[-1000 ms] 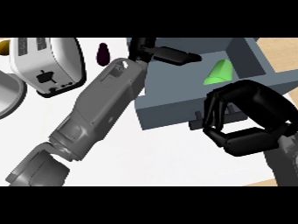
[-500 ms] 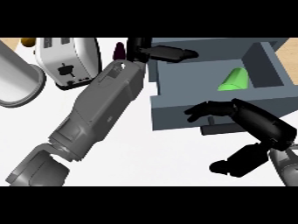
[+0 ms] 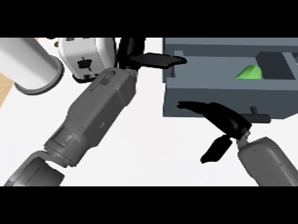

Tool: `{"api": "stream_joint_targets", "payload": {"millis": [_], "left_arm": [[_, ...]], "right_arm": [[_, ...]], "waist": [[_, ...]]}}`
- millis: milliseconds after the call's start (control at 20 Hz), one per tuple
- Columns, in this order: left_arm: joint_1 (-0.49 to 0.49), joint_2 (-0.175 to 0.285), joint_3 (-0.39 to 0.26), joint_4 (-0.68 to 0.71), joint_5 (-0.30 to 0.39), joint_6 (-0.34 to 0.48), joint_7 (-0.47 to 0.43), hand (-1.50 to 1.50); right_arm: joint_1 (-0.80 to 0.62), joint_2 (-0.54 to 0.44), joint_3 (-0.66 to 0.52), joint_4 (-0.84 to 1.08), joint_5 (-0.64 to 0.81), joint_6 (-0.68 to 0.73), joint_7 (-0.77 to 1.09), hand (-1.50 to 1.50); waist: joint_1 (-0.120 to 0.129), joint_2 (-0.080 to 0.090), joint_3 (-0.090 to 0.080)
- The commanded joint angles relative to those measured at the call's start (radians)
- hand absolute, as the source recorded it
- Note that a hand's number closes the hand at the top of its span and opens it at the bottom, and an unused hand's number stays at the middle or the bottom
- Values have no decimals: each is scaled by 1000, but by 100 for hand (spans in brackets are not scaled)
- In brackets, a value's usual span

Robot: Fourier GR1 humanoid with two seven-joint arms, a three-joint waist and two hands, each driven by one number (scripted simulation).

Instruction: Pick up the cup, place it into the drawer and close the drawer

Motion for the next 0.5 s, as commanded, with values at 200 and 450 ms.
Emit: {"api": "stream_joint_targets", "payload": {"millis": [200,450], "left_arm": [[132,85,8,-109,7,-81,1,-150],[206,110,-7,-169,-1,-103,6,-150]], "right_arm": [[-172,53,-30,517,141,-175,-215,150],[-330,40,-143,705,98,-214,-348,150]], "waist": [[61,5,2],[84,9,3]]}}
